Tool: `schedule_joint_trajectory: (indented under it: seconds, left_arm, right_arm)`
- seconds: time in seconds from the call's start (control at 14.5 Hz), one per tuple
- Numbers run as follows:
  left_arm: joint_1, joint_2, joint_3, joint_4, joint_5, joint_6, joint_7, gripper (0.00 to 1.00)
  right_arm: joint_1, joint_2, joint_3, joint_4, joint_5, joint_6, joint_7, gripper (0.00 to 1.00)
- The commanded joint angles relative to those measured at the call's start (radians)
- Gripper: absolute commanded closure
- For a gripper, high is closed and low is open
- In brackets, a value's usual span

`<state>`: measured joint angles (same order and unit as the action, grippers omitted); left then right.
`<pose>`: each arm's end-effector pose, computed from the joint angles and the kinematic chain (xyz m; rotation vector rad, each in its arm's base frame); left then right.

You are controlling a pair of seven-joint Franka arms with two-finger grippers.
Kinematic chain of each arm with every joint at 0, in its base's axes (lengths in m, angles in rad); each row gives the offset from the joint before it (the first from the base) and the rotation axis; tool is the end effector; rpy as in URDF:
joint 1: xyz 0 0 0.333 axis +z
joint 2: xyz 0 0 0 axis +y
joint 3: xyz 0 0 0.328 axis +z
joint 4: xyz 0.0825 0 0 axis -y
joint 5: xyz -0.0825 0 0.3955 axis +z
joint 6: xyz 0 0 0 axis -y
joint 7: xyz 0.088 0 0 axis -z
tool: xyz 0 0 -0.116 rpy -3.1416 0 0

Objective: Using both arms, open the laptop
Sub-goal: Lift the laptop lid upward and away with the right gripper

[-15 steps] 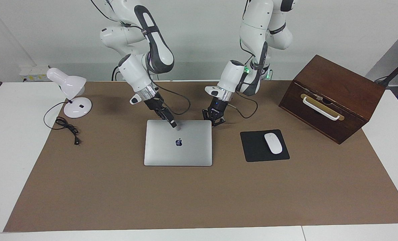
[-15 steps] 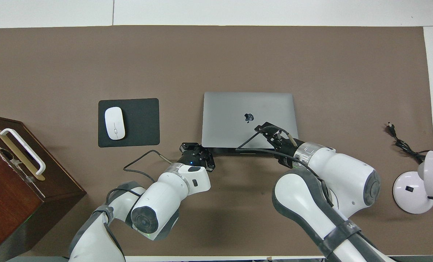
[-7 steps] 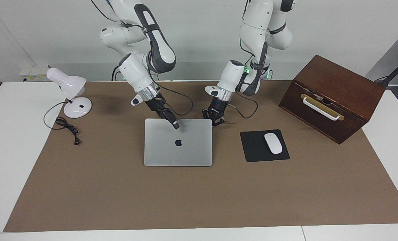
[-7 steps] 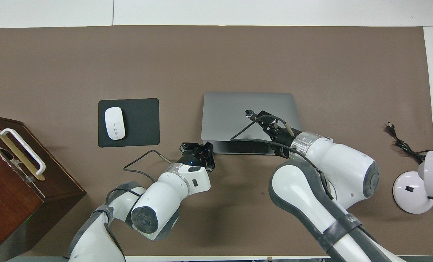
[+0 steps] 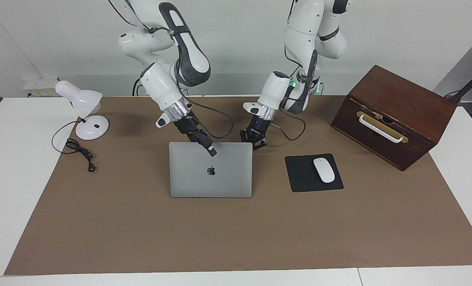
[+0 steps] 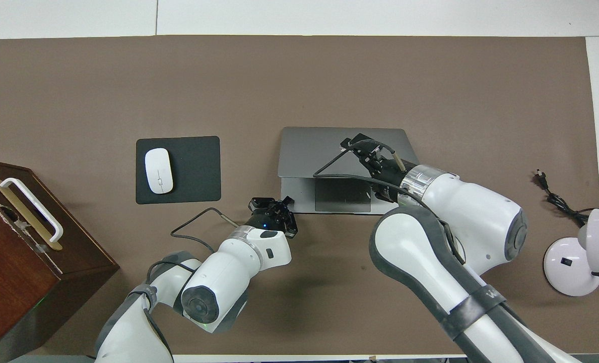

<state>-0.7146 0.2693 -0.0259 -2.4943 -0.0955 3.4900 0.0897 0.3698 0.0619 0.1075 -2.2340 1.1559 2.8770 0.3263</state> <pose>0.4004 -0.3501 0.2616 2.5592 -0.9699 0.9804 0.5285 0.2166 0.3815 -2.1497 1.0393 -0.2729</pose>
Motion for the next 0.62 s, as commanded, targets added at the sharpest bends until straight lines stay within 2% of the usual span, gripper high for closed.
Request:
schedule_joint_trajectory:
  seconds: [0.0, 0.55]
  left_arm:
    - [0.009, 0.031, 0.000, 0.015, 0.005, 0.014, 0.021, 1.00]
    - [0.009, 0.033, 0.000, 0.015, 0.005, 0.014, 0.021, 1.00]
  right_arm:
    - [-0.025, 0.042, 0.006, 0.060, 0.004, 0.016, -0.058, 0.00]
    - [-0.068, 0.082, 0.007, 0.166, -0.005, 0.001, -0.084, 0.00]
